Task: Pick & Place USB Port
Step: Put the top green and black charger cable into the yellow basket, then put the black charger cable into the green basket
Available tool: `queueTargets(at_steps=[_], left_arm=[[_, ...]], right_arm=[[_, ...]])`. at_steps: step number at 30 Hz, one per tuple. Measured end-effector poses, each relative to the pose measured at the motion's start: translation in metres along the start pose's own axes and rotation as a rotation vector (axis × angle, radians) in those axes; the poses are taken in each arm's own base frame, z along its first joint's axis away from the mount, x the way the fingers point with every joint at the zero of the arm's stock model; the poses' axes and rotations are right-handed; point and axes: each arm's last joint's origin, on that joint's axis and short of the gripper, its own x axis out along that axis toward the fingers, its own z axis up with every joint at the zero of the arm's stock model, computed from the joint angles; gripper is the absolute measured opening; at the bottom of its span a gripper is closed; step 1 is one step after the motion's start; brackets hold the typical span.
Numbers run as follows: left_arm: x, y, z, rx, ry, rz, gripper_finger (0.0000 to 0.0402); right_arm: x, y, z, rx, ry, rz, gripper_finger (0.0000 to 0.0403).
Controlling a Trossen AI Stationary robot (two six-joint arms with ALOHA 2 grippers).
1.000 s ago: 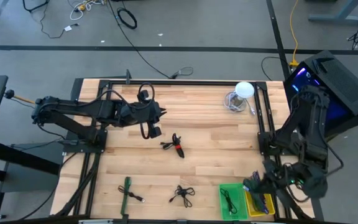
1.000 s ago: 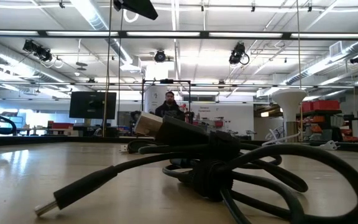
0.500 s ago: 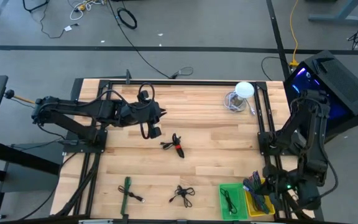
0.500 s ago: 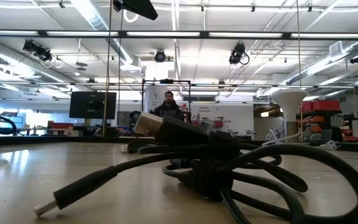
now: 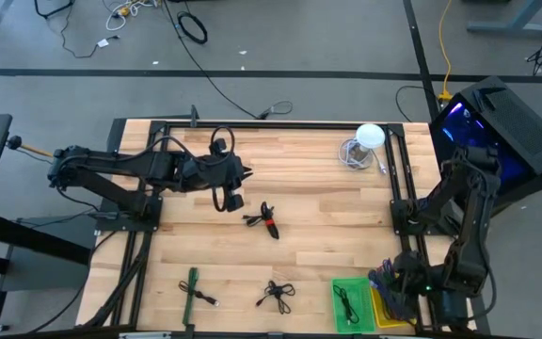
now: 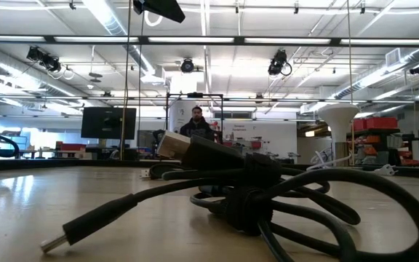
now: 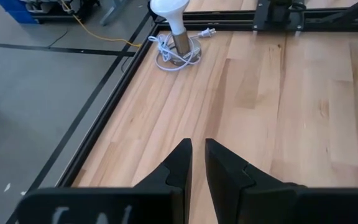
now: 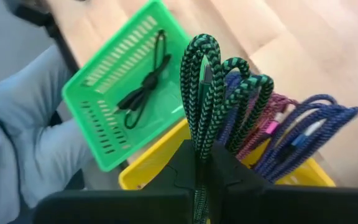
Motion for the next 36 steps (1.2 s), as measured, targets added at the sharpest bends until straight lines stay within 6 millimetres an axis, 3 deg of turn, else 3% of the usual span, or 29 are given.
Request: queueTargets(at_steps=[13,36], left_arm=[[0.0,0.0002,-0.0028,0.014,0.027,0.002,0.0048],[-0.0002,0.0007,-0.007,0.032,0.066,0.005,0.0048]], right_arm=[[0.0032,-0.0041,-0.0011,0.045,0.004,-0.066,0.0011],[0.0074,-0.0092,0.0033,0.078,-0.039,-0.147,0.014]])
